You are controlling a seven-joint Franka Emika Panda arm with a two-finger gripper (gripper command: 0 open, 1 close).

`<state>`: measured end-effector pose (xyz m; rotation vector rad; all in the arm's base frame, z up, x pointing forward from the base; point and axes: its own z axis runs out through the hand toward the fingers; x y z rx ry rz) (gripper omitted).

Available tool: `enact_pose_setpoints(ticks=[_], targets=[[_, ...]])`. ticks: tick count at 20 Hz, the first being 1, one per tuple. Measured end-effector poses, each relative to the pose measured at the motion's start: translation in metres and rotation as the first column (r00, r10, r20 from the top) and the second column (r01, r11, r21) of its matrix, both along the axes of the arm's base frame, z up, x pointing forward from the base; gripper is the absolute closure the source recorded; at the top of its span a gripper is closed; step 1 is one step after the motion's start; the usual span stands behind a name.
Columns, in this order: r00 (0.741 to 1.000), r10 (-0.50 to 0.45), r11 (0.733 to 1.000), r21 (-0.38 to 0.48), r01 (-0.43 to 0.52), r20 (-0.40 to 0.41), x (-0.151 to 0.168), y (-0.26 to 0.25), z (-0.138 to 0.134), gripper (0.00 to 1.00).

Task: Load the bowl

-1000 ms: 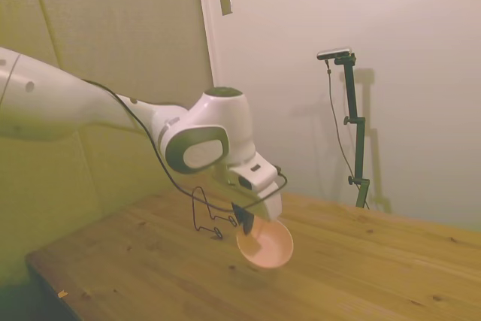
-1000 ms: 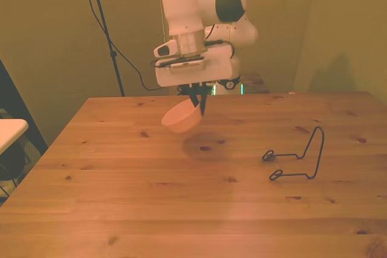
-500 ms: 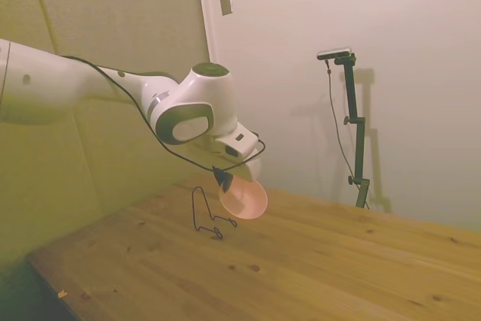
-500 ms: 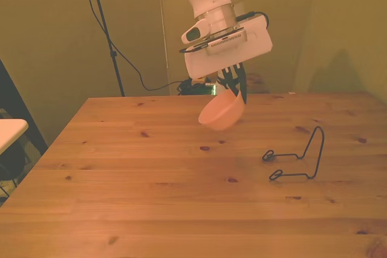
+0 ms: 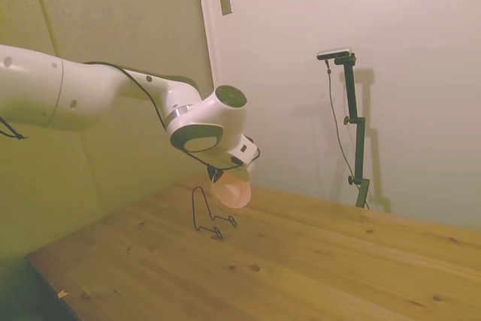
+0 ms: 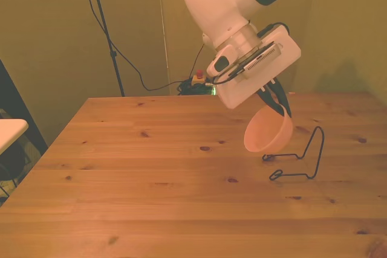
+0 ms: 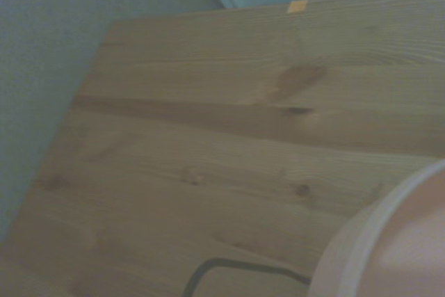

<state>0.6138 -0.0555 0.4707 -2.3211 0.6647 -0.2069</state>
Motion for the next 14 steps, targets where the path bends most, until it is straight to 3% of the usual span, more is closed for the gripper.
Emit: enact_pose_setpoints(ticks=[14], targets=[[0.994,0.099,0.99,0.098,-0.102,0.036,-0.013,0.038,-0.026,1.0]])
